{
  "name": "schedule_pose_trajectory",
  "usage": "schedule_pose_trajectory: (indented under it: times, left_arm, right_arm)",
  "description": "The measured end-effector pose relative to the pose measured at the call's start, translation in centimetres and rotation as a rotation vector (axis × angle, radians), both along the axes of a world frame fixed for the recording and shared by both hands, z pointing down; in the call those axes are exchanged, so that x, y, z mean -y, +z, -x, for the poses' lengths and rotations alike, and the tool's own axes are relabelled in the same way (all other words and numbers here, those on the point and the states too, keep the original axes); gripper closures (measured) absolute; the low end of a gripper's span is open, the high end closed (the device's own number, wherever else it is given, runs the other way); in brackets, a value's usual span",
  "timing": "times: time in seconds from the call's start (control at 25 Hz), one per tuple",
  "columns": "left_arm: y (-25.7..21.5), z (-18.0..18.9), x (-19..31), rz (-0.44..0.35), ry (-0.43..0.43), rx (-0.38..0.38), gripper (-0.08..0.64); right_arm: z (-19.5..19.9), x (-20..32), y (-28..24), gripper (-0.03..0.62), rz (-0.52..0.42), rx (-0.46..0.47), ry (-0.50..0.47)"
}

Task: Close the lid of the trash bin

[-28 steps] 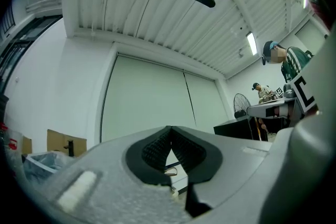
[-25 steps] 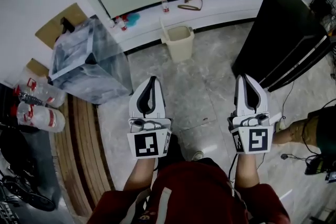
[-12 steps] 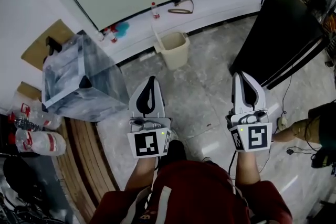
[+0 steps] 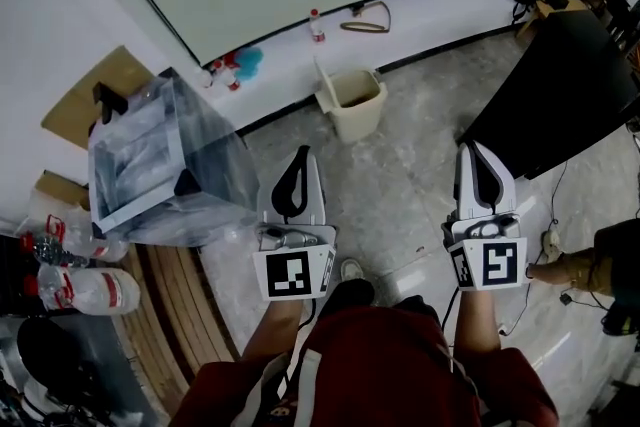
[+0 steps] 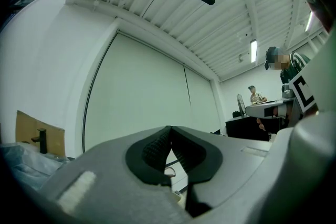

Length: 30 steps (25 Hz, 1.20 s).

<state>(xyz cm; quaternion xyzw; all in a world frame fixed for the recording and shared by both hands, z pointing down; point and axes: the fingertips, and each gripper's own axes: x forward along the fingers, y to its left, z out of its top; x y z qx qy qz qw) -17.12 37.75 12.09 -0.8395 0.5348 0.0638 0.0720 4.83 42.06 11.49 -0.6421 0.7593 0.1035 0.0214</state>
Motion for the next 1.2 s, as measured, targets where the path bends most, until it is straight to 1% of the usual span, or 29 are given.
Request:
schedule_pose_trajectory:
  times: [0.16,0.36,0.56,1.0,1.2]
  left_arm:
    - [0.2,2.2,2.3,-0.001,-0.005,-0.006,0.555]
    - [0.9,3.1,4.4,0.012,0.007,-0.013,0.555]
    - [1.2,3.3,6.5,0.014,0.014,-0.014,0.555]
    - [1.9,3.9,11.1,0.017,-0.021,0.013,0.555]
    - [2.3,2.7,14.2,0.03,-0.022,0.028,0.555]
  right_arm:
    - [2.1,2.3,0.1,0.592,0.004,-0.007,0.0]
    - [3.5,4.2,0.7,0.592,0.013,-0.009,0.0]
    - [3.8,6.2,1.2,0.592,0.021,-0.004,0.004]
    - [3.7,11.6,2.2,0.592,0.02,0.013,-0.015]
    - [2.5,14.8,2.9,0.592,0.033,0.025,-0.02]
